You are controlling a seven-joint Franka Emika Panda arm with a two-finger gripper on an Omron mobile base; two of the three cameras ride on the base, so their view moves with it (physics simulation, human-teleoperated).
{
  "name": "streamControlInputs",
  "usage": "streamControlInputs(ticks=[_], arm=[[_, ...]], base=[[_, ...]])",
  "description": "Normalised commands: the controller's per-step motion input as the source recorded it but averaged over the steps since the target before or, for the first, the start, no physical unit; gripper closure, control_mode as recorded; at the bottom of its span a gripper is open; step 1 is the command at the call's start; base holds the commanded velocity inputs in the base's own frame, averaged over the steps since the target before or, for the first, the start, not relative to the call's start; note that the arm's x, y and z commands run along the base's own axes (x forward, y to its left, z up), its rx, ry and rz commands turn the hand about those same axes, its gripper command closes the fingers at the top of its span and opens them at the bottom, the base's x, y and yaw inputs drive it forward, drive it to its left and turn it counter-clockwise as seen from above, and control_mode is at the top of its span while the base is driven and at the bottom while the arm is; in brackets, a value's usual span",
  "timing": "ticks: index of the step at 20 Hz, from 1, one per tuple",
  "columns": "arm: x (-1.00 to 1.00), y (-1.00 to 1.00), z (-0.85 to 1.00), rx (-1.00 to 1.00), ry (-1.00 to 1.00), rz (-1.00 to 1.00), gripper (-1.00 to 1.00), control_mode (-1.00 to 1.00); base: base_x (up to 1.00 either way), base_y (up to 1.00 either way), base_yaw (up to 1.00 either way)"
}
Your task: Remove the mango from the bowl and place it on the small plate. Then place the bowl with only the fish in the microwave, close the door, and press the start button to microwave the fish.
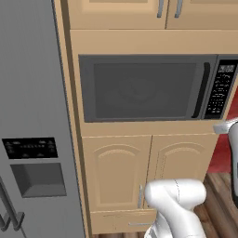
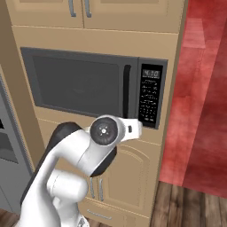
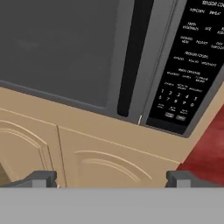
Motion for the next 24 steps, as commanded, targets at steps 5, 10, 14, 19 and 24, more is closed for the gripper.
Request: streamControlInputs(ticks=[5,10,14,19,24], arm=[[0.15,-0.2,-0.15,0.09,0.0,0.1,-1.0,-1.0],[0.13,-0.18,-0.13,0.09,0.0,0.09,-1.0,-1.0],[0.05,-0.26,-0.04,0.06,-0.06,0.09,-1.0,-1.0],[0.09,-0.22,-0.19,0.03,-0.07,0.07,-1.0,-1.0],[0.0,0.07,-0.31,-0.02,-0.49,0.27,-1.0,-1.0]], base=[[0.0,0.0,0.0],[0.0,0.0,0.0],[0.0,0.0,0.0],[0.0,0.0,0.0],[0.0,0.0,0.0]])
